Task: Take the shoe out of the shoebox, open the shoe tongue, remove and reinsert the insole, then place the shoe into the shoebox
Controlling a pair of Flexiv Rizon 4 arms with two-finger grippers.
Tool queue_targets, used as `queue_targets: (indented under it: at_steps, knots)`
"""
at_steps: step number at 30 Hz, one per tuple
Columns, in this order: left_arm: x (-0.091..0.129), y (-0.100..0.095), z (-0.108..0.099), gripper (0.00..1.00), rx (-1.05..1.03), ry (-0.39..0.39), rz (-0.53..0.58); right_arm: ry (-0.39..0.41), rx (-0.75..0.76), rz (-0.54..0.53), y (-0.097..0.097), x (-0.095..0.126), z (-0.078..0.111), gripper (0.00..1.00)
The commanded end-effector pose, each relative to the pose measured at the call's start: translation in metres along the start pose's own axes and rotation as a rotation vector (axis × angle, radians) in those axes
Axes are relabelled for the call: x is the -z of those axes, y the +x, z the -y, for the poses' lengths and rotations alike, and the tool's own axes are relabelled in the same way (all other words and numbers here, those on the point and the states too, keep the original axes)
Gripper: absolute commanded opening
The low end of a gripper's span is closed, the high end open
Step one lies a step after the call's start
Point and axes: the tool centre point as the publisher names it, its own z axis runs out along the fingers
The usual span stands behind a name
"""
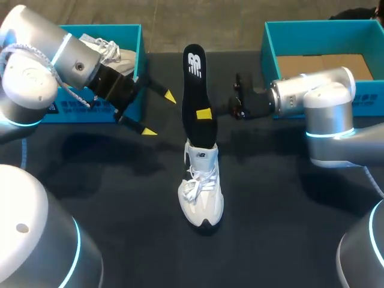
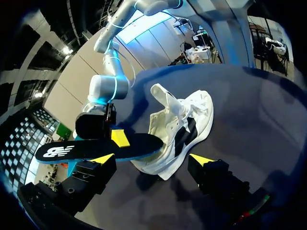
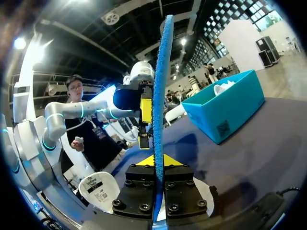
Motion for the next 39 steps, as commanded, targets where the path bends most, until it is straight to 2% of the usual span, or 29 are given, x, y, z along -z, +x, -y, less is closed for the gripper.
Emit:
queue_targets:
  at_steps: [1, 15, 39]
  knots:
    - [-0.005, 0.001, 0.0, 1.0, -0.008, 0.003, 0.003, -0.002, -0.004, 0.013, 0.002, -0.003, 0.005, 0.0]
    - [-0.008, 0.001, 0.006, 1.0, -0.027, 0.027, -0.003, -0.033, -0.012, 0.028, 0.002, -0.006, 0.018, 0.0]
    - [-0.022, -0.008, 0.007, 1.0, -0.046, 0.042, -0.01, 0.013, -0.07, 0.028, 0.009, -0.008, 0.048, 0.0]
